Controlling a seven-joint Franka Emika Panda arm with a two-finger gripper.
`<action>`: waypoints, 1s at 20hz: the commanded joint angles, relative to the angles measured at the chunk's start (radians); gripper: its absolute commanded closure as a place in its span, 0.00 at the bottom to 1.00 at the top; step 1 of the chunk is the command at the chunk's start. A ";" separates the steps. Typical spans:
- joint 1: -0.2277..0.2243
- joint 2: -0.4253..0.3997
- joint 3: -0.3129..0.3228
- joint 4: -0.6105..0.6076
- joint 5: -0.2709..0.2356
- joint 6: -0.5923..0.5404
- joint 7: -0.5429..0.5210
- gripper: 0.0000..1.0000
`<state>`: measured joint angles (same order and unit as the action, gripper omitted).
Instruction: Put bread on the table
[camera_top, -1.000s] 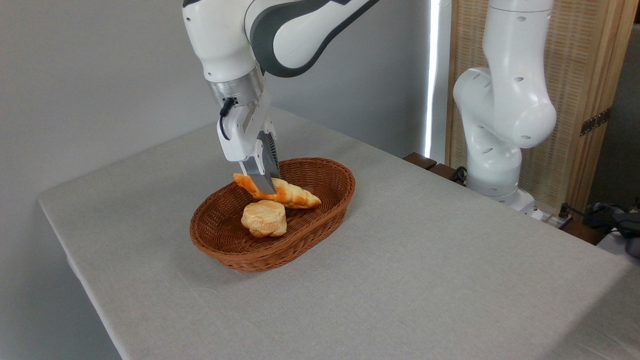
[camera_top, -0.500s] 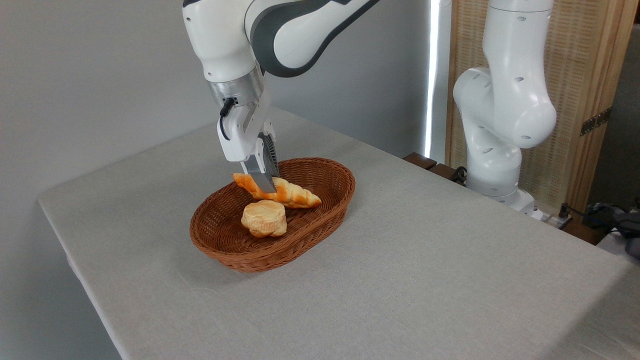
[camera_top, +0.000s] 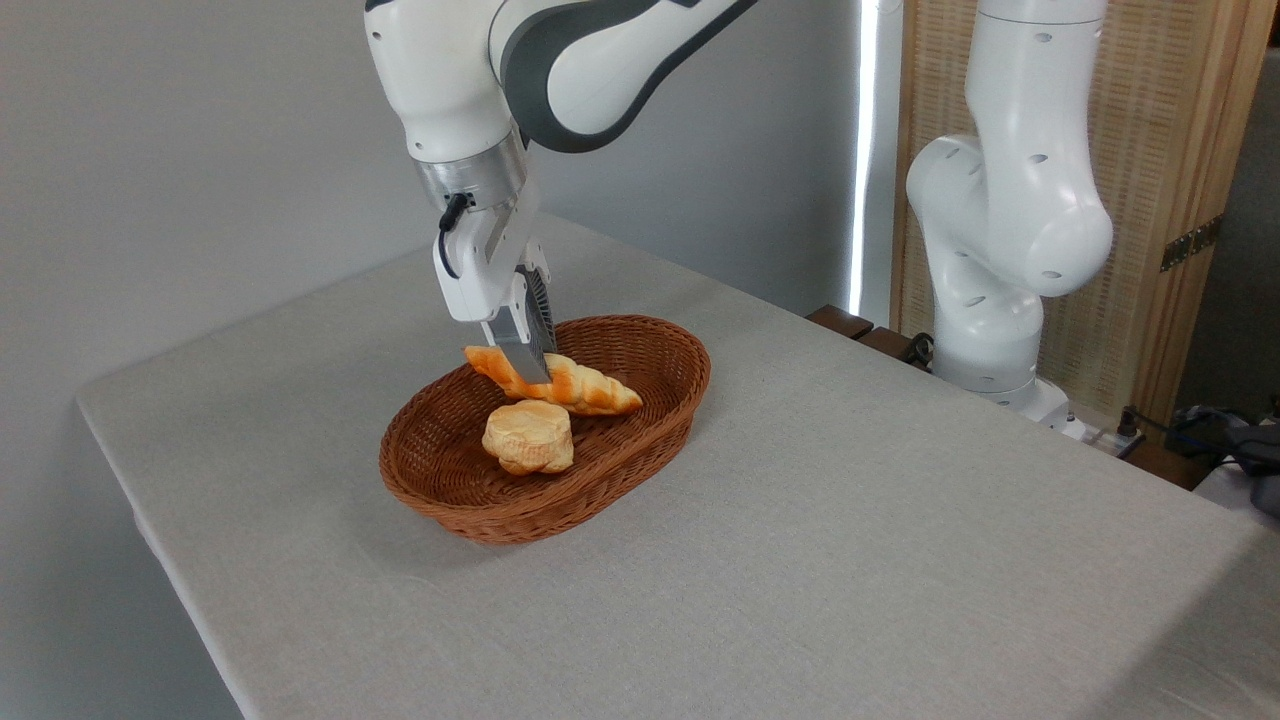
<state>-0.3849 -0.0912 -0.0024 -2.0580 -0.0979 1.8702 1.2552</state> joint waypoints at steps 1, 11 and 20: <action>-0.002 -0.016 0.013 0.006 -0.013 -0.003 0.003 0.76; 0.006 -0.044 0.055 0.067 -0.022 -0.092 -0.086 0.76; 0.006 -0.068 0.266 0.113 -0.016 -0.122 -0.083 0.74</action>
<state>-0.3720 -0.1532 0.1940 -1.9578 -0.0987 1.7683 1.1727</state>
